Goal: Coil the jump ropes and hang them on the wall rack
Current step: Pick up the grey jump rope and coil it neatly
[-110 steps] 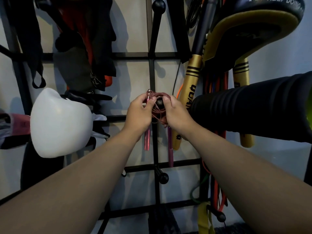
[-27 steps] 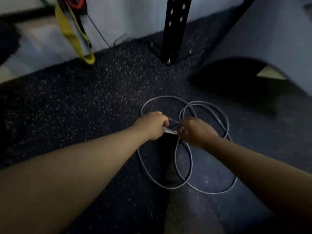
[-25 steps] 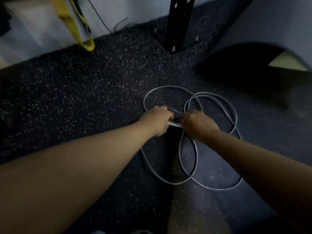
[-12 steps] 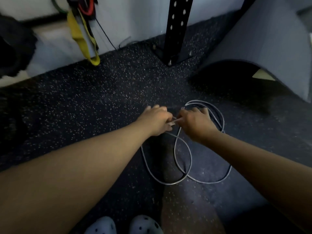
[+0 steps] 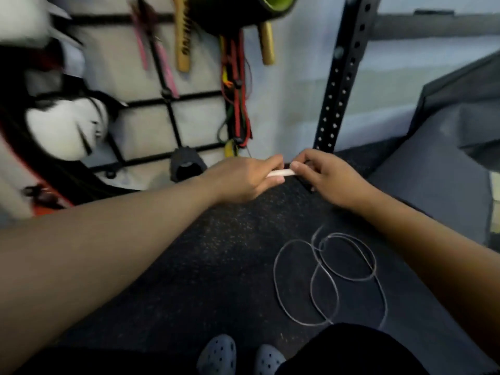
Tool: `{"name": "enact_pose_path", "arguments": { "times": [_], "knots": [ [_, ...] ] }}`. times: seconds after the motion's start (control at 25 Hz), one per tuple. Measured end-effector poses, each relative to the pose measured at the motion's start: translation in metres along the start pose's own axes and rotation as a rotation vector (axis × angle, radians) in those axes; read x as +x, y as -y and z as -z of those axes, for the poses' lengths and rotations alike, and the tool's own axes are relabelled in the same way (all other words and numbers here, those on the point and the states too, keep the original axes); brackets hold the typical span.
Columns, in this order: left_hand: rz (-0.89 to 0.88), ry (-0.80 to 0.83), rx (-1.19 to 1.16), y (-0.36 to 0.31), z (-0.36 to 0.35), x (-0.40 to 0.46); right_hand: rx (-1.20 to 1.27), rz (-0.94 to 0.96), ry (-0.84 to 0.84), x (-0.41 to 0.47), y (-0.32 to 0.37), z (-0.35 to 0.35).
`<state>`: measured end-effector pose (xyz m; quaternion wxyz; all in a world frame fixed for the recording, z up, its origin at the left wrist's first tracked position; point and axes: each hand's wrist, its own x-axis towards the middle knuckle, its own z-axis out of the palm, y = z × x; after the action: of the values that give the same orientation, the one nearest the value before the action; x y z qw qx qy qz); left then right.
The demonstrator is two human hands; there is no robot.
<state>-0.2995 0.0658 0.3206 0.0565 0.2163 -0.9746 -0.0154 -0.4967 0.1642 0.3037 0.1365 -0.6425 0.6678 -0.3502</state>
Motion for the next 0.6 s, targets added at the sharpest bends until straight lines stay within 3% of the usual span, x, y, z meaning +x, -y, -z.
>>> {"name": "enact_pose_path", "arguments": {
  "times": [0.2, 0.32, 0.6],
  "knots": [
    [0.145, -0.134, 0.057, 0.027, 0.097, -0.091, 0.137, 0.257, 0.018, 0.014, 0.141, 0.004],
    [0.164, -0.209, -0.005, 0.040, 0.117, -0.126, 0.294, 0.248, -0.002, 0.019, 0.172, -0.013],
    [0.291, -0.499, -0.491, 0.073, 0.107, -0.199, 0.554, 0.213, 0.020, 0.029, 0.221, -0.081]
  ]
}}
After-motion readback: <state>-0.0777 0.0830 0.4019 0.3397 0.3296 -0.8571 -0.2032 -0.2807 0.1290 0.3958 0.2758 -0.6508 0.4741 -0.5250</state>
